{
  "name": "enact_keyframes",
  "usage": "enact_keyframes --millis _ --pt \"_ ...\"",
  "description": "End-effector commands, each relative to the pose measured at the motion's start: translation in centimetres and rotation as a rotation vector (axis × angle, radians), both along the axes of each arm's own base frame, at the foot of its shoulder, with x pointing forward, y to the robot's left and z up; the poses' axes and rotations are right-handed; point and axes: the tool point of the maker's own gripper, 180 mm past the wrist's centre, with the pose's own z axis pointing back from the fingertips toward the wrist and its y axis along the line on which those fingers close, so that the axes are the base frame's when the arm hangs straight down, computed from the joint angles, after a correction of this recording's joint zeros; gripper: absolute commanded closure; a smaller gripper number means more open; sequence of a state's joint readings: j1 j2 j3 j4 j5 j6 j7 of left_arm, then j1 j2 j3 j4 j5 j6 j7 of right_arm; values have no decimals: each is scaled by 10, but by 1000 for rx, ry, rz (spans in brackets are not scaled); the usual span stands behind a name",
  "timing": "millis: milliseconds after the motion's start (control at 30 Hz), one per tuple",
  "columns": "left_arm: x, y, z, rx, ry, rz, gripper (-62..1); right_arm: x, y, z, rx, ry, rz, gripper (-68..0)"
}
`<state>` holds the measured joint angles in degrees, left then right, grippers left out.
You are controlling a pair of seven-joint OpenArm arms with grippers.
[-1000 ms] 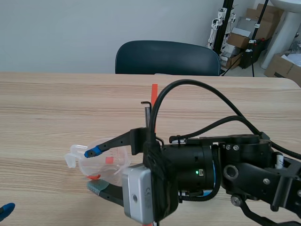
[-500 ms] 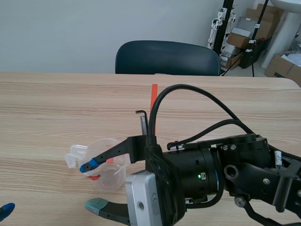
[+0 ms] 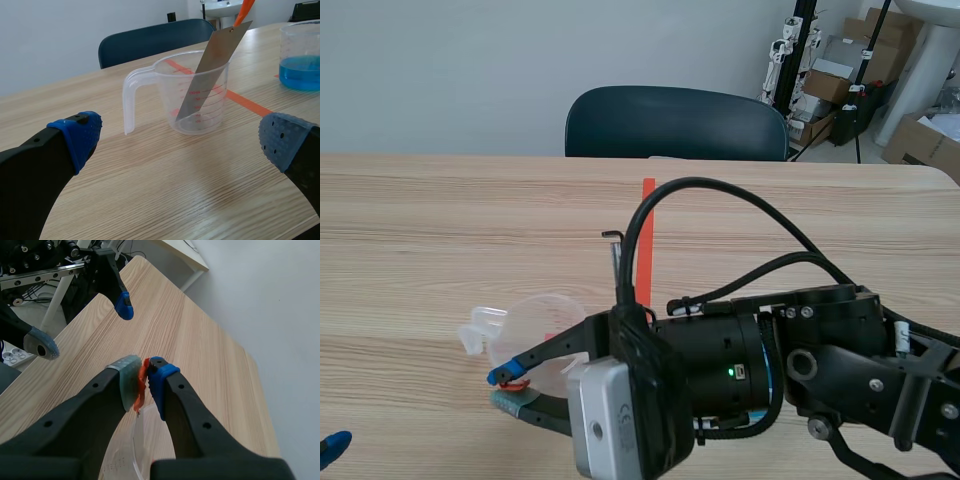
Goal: Do the redox reaction experiment. lift the metal plate out of the left beaker
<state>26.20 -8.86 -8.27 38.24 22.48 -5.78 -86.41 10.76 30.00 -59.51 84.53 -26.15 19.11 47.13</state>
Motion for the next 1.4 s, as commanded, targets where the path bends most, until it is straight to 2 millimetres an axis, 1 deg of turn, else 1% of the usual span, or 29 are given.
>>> enact_keyframes --millis 0,33,167,267,400,533,600,700,800,1167,1367 --pt "-4 1 8 -22 -38 7 -623 0 3 11 34 -12 13 -21" --pt "-4 1 8 -22 -38 7 -623 0 3 11 34 -12 13 -5" --pt "-4 1 8 -22 -38 7 -623 1 3 12 40 -20 8 -3" --pt "-4 1 8 -22 -38 7 -623 6 3 16 64 -45 -13 -3" --pt "-4 1 8 -22 -38 7 -623 12 4 26 109 -4 -38 -3" --pt "-4 1 8 -22 -38 7 -623 24 3 40 168 64 -90 -3" --pt "-4 1 8 -21 -38 6 -623 32 3 43 178 94 -118 -3" --pt "-4 1 8 -21 -38 6 -623 41 2 46 191 147 -162 -3" --pt "-4 1 8 -22 -38 7 -623 46 2 47 192 192 -179 -3" --pt "-4 1 8 -23 -39 10 -623 73 0 56 218 428 -272 -3" --pt "-4 1 9 -23 -39 11 -623 85 -2 62 245 507 -311 -3"
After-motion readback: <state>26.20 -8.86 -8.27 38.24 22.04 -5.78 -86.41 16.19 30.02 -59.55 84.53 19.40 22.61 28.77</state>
